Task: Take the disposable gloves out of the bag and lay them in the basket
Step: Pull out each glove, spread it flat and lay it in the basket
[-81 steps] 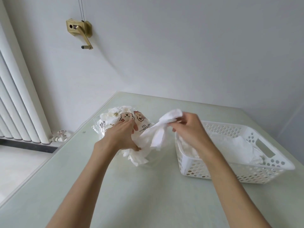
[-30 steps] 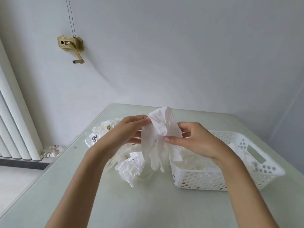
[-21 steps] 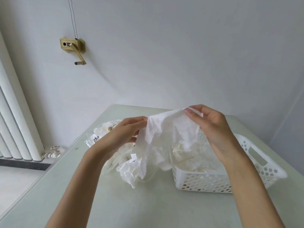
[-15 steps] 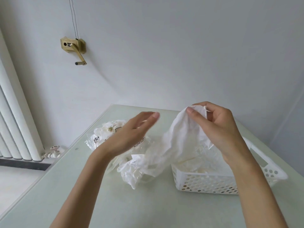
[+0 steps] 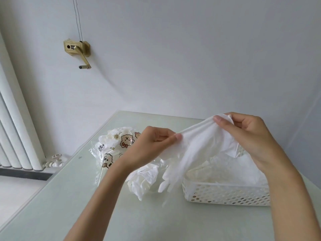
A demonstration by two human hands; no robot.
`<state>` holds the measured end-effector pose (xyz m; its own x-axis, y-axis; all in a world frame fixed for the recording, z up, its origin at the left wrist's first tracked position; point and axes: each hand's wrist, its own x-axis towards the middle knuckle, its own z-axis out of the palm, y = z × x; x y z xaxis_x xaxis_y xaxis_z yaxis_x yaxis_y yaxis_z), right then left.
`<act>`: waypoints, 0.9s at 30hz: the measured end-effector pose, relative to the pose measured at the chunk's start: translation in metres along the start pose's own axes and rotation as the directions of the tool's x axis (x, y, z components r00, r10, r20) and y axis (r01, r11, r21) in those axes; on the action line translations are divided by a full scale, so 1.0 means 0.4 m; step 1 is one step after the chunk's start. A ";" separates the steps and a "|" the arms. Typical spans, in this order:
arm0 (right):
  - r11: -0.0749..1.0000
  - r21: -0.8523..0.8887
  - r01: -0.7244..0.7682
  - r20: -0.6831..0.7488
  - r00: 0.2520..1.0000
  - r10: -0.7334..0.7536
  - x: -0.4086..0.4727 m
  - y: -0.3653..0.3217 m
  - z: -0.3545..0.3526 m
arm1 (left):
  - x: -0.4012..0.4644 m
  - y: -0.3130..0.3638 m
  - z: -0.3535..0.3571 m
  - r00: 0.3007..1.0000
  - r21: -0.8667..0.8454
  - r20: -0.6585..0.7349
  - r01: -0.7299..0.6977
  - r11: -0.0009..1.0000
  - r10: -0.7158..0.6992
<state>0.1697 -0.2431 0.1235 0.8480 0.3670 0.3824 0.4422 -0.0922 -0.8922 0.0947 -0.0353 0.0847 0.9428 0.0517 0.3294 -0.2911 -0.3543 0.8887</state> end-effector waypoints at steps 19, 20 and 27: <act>0.796 -0.582 0.167 -0.329 0.847 -0.418 0.075 -0.089 -0.135 | 0.176 0.090 0.153 0.976 -0.245 -0.211 -0.099 0.964 0.047; 0.775 -0.617 0.138 -0.319 0.856 -0.406 0.080 -0.087 -0.150 | 0.182 0.090 0.163 0.973 -0.225 -0.228 -0.099 0.969 0.046; 0.799 -0.596 0.077 -0.246 0.930 -0.273 0.049 -0.045 -0.130 | 0.160 0.073 0.159 0.928 0.015 -0.338 -0.162 0.987 0.157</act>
<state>0.1936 -0.2822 0.1596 0.7397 0.1388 0.6585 0.5930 -0.5970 -0.5403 0.1570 -0.1017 0.1117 0.7741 0.3078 0.5532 -0.4372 -0.3721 0.8188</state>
